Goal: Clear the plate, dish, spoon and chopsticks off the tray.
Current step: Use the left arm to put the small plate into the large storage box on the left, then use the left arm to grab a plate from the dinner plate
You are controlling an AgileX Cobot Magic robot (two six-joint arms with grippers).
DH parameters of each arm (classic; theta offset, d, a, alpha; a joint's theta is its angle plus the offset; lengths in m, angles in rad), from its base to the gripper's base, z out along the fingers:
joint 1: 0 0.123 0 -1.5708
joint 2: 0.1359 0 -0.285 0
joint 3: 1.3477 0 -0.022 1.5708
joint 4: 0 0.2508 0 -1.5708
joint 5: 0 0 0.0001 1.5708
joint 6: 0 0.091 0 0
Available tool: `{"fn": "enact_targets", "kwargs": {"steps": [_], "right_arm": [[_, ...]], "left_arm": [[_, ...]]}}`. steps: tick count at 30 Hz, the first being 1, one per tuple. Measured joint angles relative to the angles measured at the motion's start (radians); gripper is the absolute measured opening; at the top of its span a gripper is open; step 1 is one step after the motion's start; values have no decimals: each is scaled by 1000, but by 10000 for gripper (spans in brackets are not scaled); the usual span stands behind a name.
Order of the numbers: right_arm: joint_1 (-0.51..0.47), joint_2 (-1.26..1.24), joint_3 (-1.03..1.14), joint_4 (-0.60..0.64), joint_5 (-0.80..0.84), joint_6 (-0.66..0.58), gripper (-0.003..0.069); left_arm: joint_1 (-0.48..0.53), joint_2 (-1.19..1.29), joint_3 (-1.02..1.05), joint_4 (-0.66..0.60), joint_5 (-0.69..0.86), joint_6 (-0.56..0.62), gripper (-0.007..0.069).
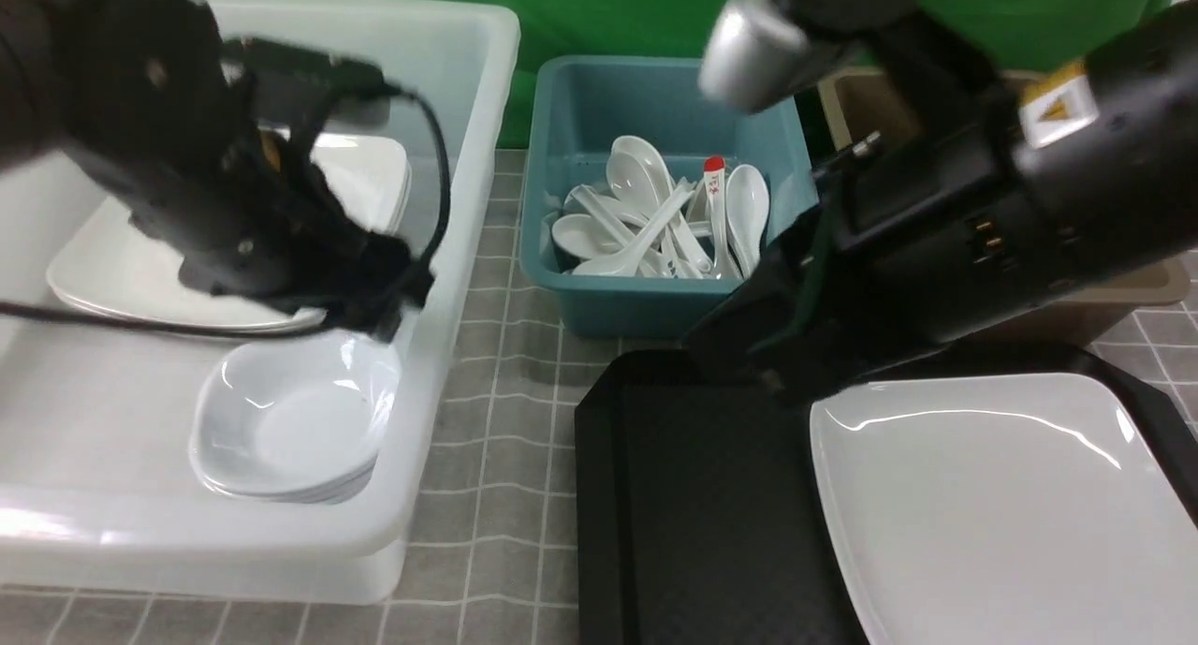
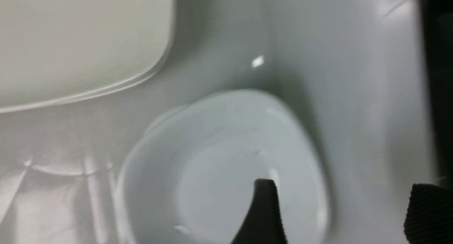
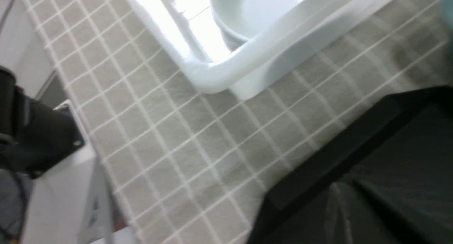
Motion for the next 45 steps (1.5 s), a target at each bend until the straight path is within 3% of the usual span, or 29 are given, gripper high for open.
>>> {"fn": "enact_targets", "kwargs": {"steps": [1,2,5,10,11,12,15,20,24,25,28,31,38,45], "right_arm": [[0,0,0,-10,1,4,37],[0,-40,-15,-112,11,67,37],[0,-100,-22,-334,57,165,38],[0,-187,-7,-715,272,381,38],[-1,-191,-2,-735,282,388,38],[-3,-216,20,-779,284,420,38],[-8,-264,72,-804,286,446,38],[-9,-339,219,-808,286,474,38],[-9,-352,276,-808,285,500,38],[-9,-353,291,-803,285,505,38],[-9,-355,296,-782,283,512,38],[-9,-356,297,-745,278,514,38],[-9,-358,298,-685,253,467,38],[-9,-358,298,-678,216,464,38]], "left_arm": [[-1,-2,-5,-7,0,2,502],[-12,-19,-45,-103,-13,11,497],[-63,-25,-89,-228,-70,21,428],[-222,73,-163,-316,-106,17,150],[-228,80,-167,-318,-105,17,138],[-268,138,-204,-322,-101,17,62],[-308,258,-266,-323,-102,17,20],[-347,480,-408,-322,-110,24,74],[-354,587,-472,-319,-134,25,203],[-357,631,-493,-320,-155,28,277],[-360,695,-511,-343,-201,30,400],[-362,745,-516,-360,-258,32,491],[-362,800,-516,-436,-361,80,526],[-365,841,-519,-474,-381,145,472]]}}
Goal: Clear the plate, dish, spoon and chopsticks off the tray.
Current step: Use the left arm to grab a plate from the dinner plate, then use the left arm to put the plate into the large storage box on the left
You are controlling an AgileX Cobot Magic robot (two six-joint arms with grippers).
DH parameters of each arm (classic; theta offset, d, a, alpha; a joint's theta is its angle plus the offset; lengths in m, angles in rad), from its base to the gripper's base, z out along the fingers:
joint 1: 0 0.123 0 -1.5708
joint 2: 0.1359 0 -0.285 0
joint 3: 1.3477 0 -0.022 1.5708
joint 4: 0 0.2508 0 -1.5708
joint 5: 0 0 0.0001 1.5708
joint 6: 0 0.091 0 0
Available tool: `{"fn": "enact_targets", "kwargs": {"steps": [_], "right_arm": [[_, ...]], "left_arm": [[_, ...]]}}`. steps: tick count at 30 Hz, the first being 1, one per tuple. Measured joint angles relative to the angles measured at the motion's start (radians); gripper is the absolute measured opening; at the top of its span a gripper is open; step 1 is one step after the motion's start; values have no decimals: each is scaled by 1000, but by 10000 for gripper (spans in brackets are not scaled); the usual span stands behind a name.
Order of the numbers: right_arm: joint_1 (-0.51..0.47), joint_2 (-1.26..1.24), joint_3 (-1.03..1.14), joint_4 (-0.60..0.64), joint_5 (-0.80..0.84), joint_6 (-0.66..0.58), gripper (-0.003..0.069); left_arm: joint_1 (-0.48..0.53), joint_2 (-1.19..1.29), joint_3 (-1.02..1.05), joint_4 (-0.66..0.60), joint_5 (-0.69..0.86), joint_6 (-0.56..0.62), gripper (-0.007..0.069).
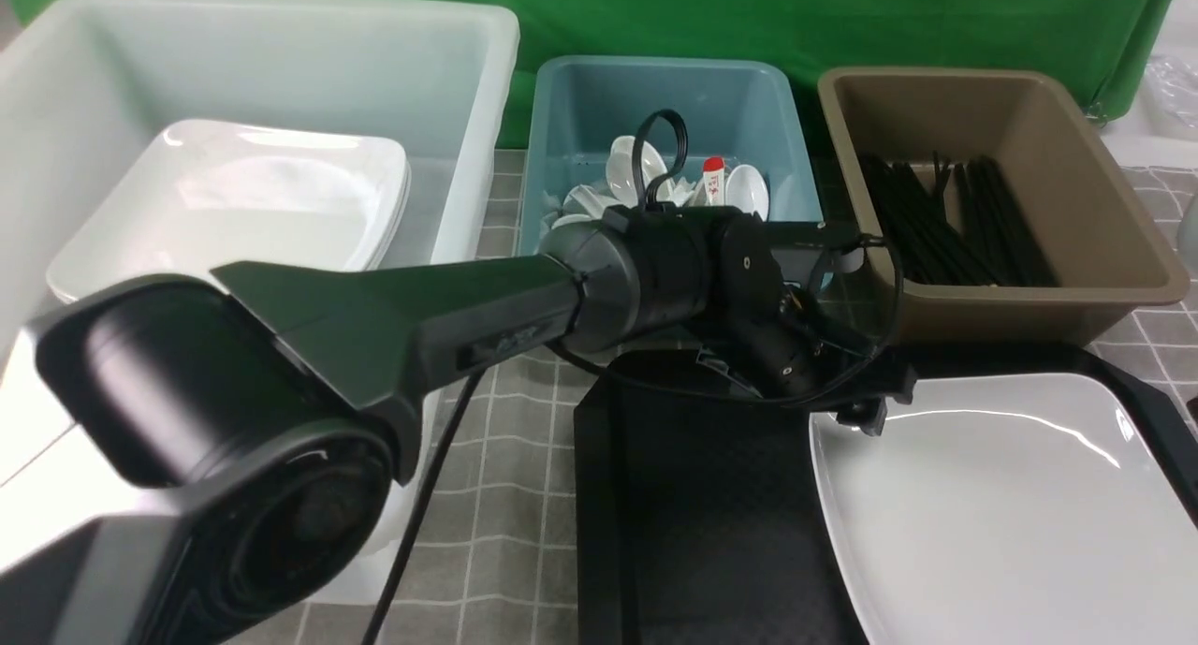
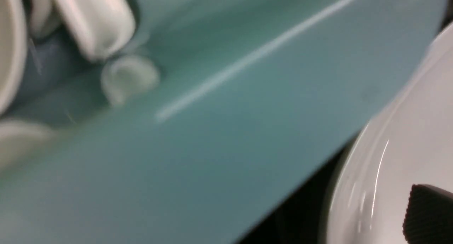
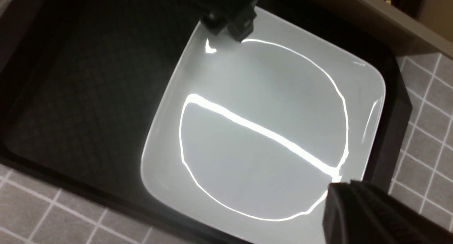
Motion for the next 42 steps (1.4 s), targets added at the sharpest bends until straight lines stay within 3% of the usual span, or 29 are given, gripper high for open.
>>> {"fn": "enact_targets", "kwargs": {"steps": [4,10,15,21,26,35,39,42], "right_arm": [[0,0,0,2,-2,-1,38],[0,0,0,3,-7,-2,38],[0,0,0,4,-27,-2,38],[0,0,-2,15,-44,-2,38],[0,0,-52,75,-66,-18,38],[0,13,-184,282,-187,-147,38],[0,77,-266,433,-207,-251,38],[0,185,-357,584,-171,-339,38]], "left_arm": [[-5,9,-4,-9,-10,18,413],[-4,17,-7,-37,12,18,164],[-2,-12,-7,-41,109,9,155],[7,-219,-7,28,236,13,36],[56,-375,-7,75,304,33,30],[222,-605,-7,45,387,33,30],[389,-691,-7,15,399,34,30],[575,-745,-7,-25,418,63,30]]}}
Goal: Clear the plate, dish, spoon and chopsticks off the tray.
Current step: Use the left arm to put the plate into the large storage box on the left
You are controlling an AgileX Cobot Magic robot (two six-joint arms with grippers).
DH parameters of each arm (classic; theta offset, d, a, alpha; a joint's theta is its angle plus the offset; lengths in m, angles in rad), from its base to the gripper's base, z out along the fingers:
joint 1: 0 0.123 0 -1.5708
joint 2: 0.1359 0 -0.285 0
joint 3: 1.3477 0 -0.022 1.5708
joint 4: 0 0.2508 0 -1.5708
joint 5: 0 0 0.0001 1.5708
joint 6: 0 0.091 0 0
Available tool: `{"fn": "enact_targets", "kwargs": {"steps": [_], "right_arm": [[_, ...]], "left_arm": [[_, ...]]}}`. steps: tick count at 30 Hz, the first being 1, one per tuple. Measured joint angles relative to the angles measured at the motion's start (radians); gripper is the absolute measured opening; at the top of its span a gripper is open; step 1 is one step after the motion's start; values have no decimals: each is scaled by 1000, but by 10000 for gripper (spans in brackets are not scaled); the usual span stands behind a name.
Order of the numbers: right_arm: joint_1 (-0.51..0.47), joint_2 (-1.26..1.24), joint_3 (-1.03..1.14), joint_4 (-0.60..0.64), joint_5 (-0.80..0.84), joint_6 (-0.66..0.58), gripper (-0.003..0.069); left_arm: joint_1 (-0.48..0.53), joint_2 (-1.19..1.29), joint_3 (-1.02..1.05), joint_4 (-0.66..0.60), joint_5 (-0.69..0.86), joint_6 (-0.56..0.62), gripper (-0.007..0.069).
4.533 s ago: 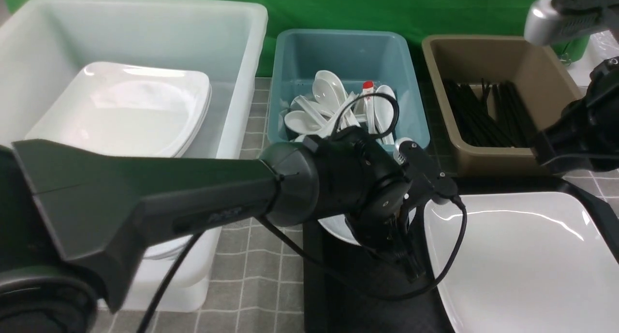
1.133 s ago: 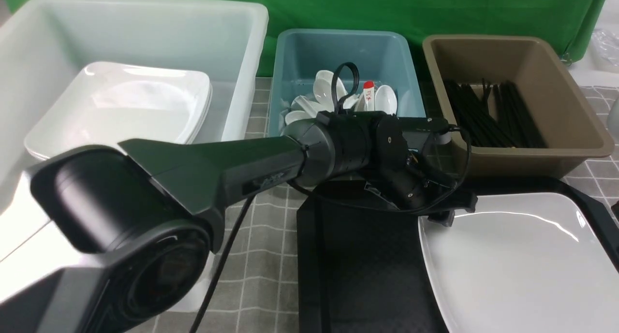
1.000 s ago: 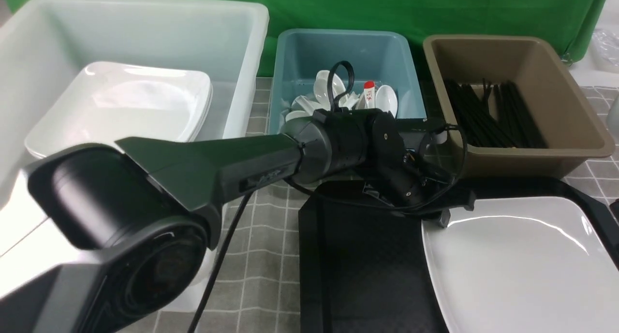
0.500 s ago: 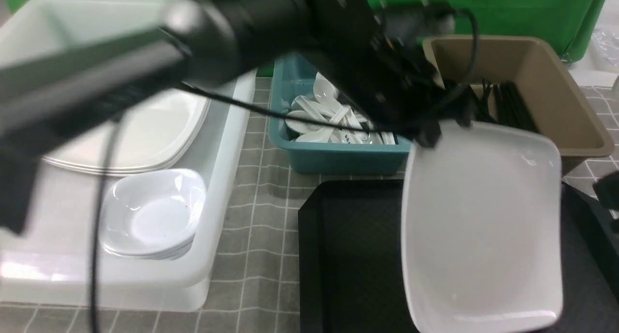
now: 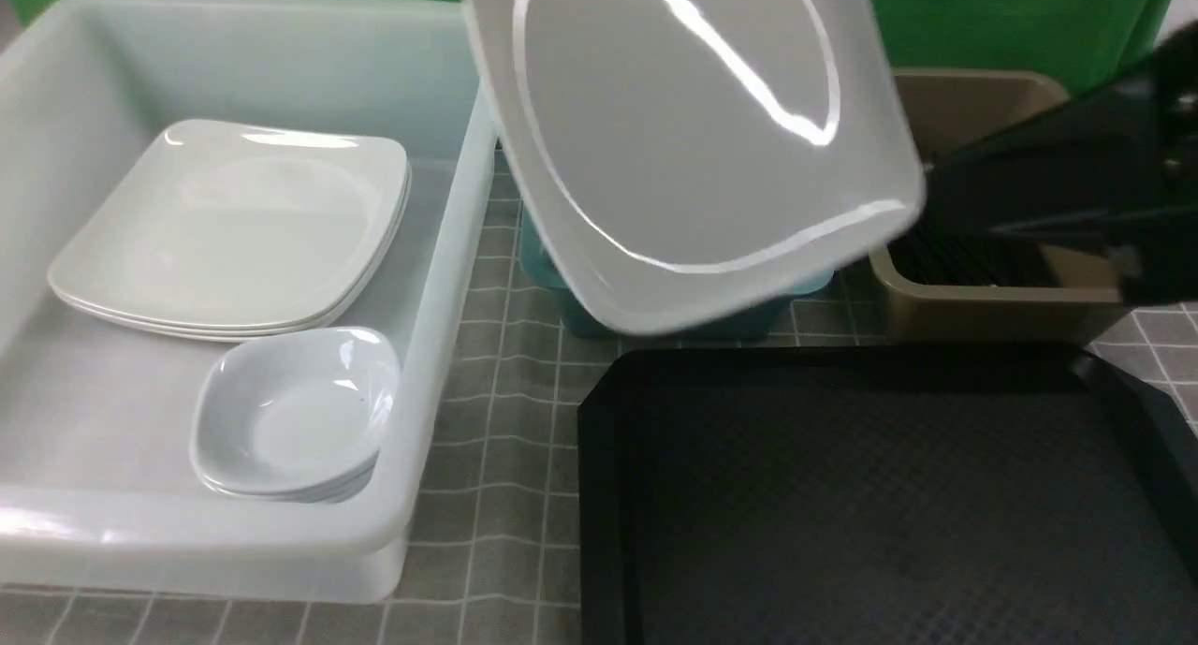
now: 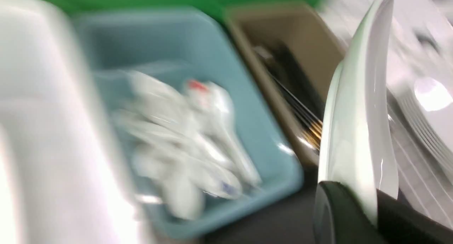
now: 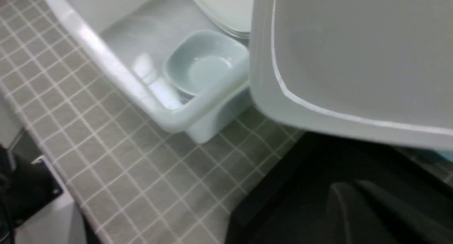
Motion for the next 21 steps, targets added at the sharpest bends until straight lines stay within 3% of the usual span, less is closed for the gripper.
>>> {"fn": "enact_targets", "kwargs": {"steps": [4,8,11,15,21], "right_arm": [[0,157,-141,117,119,-55,34],[0,245,-226,142,156,-81,34],[0,316,-282,152,130,-97,34],[0,366,-291,178,80,-106,34],[20,410,-291,196,51,-126,34]], "left_arm": [[239,-22,6,-42,22,28,30],[384,-25,53,-119,3,57,30],[519,-25,175,-224,-101,106,30],[576,-22,345,-253,-294,139,30],[579,55,539,-330,-499,205,30]]}}
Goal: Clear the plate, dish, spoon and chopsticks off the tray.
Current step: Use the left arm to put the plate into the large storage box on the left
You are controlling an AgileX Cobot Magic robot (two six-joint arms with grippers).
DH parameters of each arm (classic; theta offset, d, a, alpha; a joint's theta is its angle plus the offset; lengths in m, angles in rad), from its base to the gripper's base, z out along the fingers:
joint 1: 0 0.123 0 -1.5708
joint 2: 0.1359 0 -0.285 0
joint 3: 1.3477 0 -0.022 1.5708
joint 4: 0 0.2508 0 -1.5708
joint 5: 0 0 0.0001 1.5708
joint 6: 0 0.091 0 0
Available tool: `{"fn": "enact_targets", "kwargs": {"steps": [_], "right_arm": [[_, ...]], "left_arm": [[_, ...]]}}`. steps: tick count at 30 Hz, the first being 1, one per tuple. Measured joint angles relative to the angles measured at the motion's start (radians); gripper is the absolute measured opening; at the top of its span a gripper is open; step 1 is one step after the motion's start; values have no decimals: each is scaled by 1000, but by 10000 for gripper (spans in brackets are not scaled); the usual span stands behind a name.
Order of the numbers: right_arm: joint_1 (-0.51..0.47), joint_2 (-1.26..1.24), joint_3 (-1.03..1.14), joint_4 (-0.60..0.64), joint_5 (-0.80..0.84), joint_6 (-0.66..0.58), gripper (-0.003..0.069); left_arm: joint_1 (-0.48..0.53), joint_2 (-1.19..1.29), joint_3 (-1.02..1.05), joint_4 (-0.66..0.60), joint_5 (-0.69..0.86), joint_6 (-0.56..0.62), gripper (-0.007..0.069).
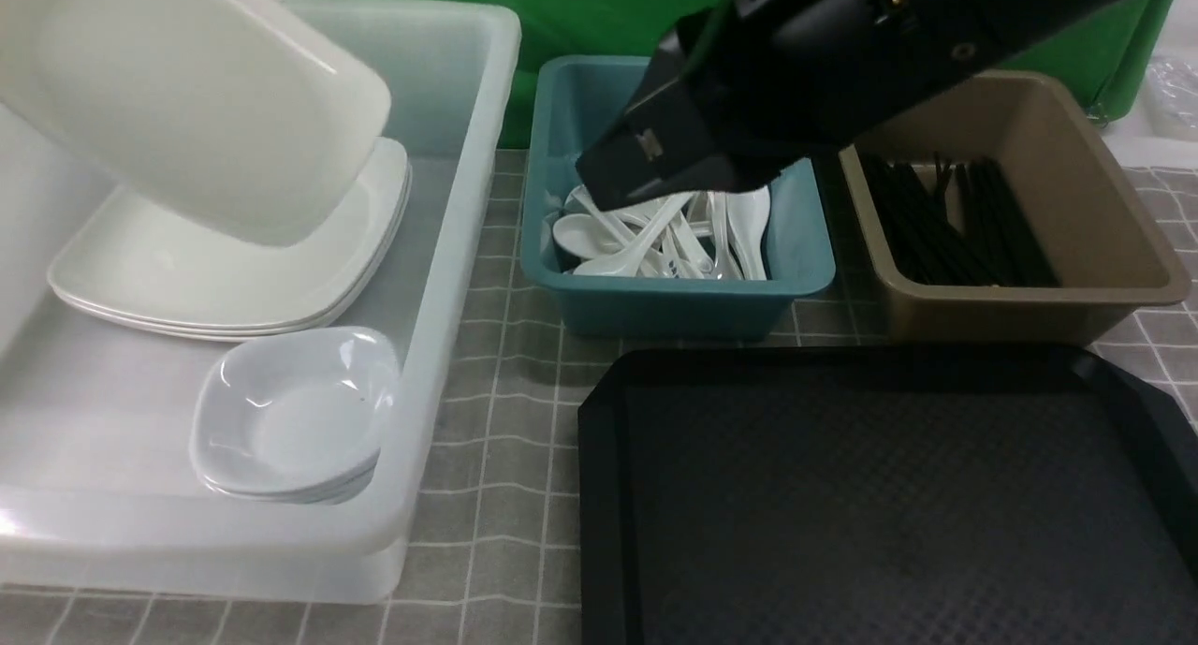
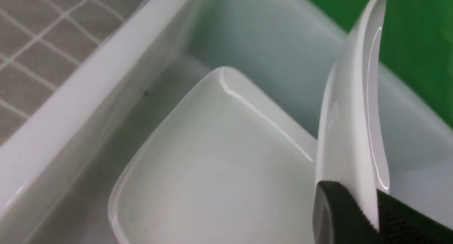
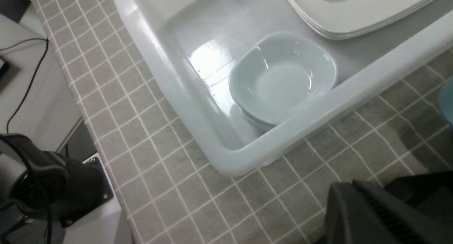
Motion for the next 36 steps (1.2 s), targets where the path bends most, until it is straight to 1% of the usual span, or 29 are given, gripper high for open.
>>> {"fn": "enact_targets", "kwargs": {"steps": [7,10,14,17,19,22,25,27,28,30,32,33,34,35,36], "right_arm": [[2,3,0,3,-1,-2,34],[8,4,0,3,-1,-2,34],[9,4,0,7,-1,6,34],[9,4,0,7,0,18,34],[9,4,0,7,1,20,34],[9,4,0,8,11,20,34],[9,4,0,8,31,20,34],[9,4,0,9,46,20,34],[9,4,0,9,47,22,34],[9,4,0,9,32,28,34],[9,2,0,7,5,29,34],[9,-1,0,5,-8,30,34],[9,-4,0,-1,-21,31,34],[9,-10,0,-16,-37,38,34],[9,-17,0,-38,-46,47,34]], "left_arm": [[0,102,32,-34,-53,45,31],[0,130,32,-41,-74,50,46],[0,170,32,19,-104,81,221],[0,172,32,110,-117,91,389],[2,169,30,162,-125,78,466],[14,160,28,232,-124,9,526],[30,138,12,293,-100,-61,545],[37,113,-2,318,-69,-92,540],[37,91,-13,319,-43,-100,521],[24,48,-34,306,38,-88,449],[-14,6,-45,276,120,-34,351],[-40,-23,-46,265,159,-1,291],[-71,-48,-46,256,199,38,209],[-123,-88,-46,249,252,73,130],[-174,-124,-46,243,292,99,70]]}}
